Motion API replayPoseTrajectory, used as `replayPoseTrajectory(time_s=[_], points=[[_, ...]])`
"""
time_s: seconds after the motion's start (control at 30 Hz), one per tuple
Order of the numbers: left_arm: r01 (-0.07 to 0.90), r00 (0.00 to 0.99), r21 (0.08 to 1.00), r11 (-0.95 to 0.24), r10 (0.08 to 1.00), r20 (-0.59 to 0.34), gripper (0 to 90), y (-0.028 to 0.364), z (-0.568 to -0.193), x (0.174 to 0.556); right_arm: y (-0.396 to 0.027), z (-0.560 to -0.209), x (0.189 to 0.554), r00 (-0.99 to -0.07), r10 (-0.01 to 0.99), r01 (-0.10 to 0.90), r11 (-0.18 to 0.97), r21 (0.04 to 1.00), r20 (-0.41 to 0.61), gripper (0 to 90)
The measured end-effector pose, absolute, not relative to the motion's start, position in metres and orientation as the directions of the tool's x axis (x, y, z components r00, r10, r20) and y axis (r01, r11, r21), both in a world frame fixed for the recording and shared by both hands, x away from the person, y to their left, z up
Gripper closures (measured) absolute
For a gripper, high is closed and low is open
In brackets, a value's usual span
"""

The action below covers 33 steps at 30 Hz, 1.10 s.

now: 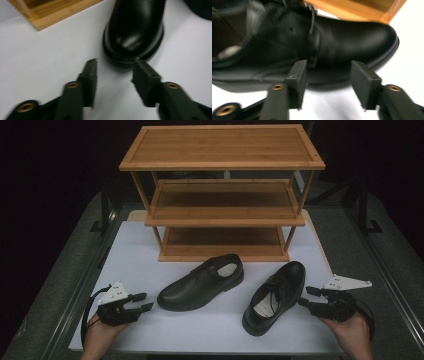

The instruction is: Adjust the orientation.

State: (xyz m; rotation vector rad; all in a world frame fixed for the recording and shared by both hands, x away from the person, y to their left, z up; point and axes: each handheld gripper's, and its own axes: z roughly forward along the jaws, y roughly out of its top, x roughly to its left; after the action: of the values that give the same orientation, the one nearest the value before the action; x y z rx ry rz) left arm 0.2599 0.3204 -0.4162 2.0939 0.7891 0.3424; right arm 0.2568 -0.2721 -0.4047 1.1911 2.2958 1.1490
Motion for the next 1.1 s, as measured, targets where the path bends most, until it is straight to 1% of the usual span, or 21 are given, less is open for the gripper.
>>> replayPoseTrajectory(time_s=[0.03, 0.07, 0.17, 0.2, 0.27, 0.3, 0.33, 0.37, 0.43, 0.6, 0.63, 0.67, 0.77, 0.83, 0.87, 1.07, 1.1], points=[[0.412, 0.767, 0.799, -0.439, 0.64, -0.044, 64.0, 0.319, -0.415, 0.26, -0.272, -0.401, 0.258, -0.615, 0.782, 0.539, 0.325, 0.777, 0.1, 54.4], [0.417, 0.775, 0.796, -0.44, 0.629, -0.058, 71.8, 0.317, -0.412, 0.259, -0.269, -0.394, 0.261, -0.631, 0.768, 0.528, 0.319, 0.787, 0.111, 61.9], [0.424, 0.781, 0.793, -0.438, 0.62, -0.076, 82.2, 0.313, -0.41, 0.259, -0.264, -0.384, 0.264, -0.654, 0.75, 0.506, 0.332, 0.796, 0.103, 70.9], [0.427, 0.781, 0.792, -0.435, 0.619, -0.081, 84.6, 0.311, -0.41, 0.258, -0.262, -0.381, 0.266, -0.66, 0.744, 0.502, 0.332, 0.798, 0.106, 72.9], [0.43, 0.787, 0.79, -0.436, 0.61, -0.091, 89.0, 0.31, -0.408, 0.258, -0.258, -0.377, 0.27, -0.674, 0.73, 0.488, 0.332, 0.807, 0.108, 80.7], [0.43, 0.787, 0.79, -0.436, 0.61, -0.091, 89.6, 0.31, -0.408, 0.258, -0.258, -0.377, 0.27, -0.674, 0.73, 0.488, 0.332, 0.807, 0.108, 80.7], [0.434, 0.787, 0.789, -0.435, 0.609, -0.097, 89.6, 0.308, -0.408, 0.258, -0.255, -0.374, 0.272, -0.682, 0.724, 0.481, 0.332, 0.811, 0.108, 83.6], [0.439, 0.788, 0.785, -0.438, 0.607, -0.102, 89.8, 0.307, -0.408, 0.258, -0.25, -0.37, 0.277, -0.697, 0.709, 0.47, 0.339, 0.815, 0.107, 88.6], [0.443, 0.79, 0.78, -0.443, 0.605, -0.106, 89.8, 0.305, -0.409, 0.258, -0.247, -0.368, 0.281, -0.706, 0.7, 0.466, 0.341, 0.816, 0.111, 89.6], [0.454, 0.791, 0.769, -0.45, 0.601, -0.115, 89.8, 0.299, -0.41, 0.258, -0.225, -0.357, 0.307, -0.753, 0.649, 0.444, 0.379, 0.812, 0.109, 89.7], [0.454, 0.791, 0.769, -0.45, 0.601, -0.115, 89.8, 0.299, -0.41, 0.258, -0.225, -0.357, 0.307, -0.753, 0.649, 0.444, 0.379, 0.812, 0.109, 89.7], [0.457, 0.791, 0.767, -0.45, 0.6, -0.119, 89.8, 0.297, -0.411, 0.258, -0.217, -0.354, 0.318, -0.767, 0.633, 0.434, 0.395, 0.809, 0.102, 89.7], [0.457, 0.794, 0.764, -0.455, 0.596, -0.12, 89.8, 0.295, -0.411, 0.259, -0.206, -0.35, 0.332, -0.787, 0.607, 0.427, 0.408, 0.807, 0.109, 89.7], [0.458, 0.794, 0.766, -0.452, 0.595, -0.123, 89.9, 0.294, -0.411, 0.259, -0.203, -0.35, 0.337, -0.793, 0.6, 0.422, 0.415, 0.806, 0.106, 89.7], [0.461, 0.795, 0.762, -0.455, 0.592, -0.128, 89.9, 0.292, -0.412, 0.26, -0.196, -0.349, 0.346, -0.802, 0.587, 0.421, 0.425, 0.801, 0.11, 89.7], [0.456, 0.805, 0.754, -0.473, 0.58, -0.123, 89.9, 0.284, -0.414, 0.262, -0.174, -0.352, 0.373, -0.821, 0.558, 0.421, 0.454, 0.786, 0.117, 89.8], [0.456, 0.805, 0.754, -0.473, 0.58, -0.123, 89.9, 0.284, -0.414, 0.262, -0.174, -0.352, 0.373, -0.821, 0.558, 0.421, 0.454, 0.786, 0.117, 89.8]])
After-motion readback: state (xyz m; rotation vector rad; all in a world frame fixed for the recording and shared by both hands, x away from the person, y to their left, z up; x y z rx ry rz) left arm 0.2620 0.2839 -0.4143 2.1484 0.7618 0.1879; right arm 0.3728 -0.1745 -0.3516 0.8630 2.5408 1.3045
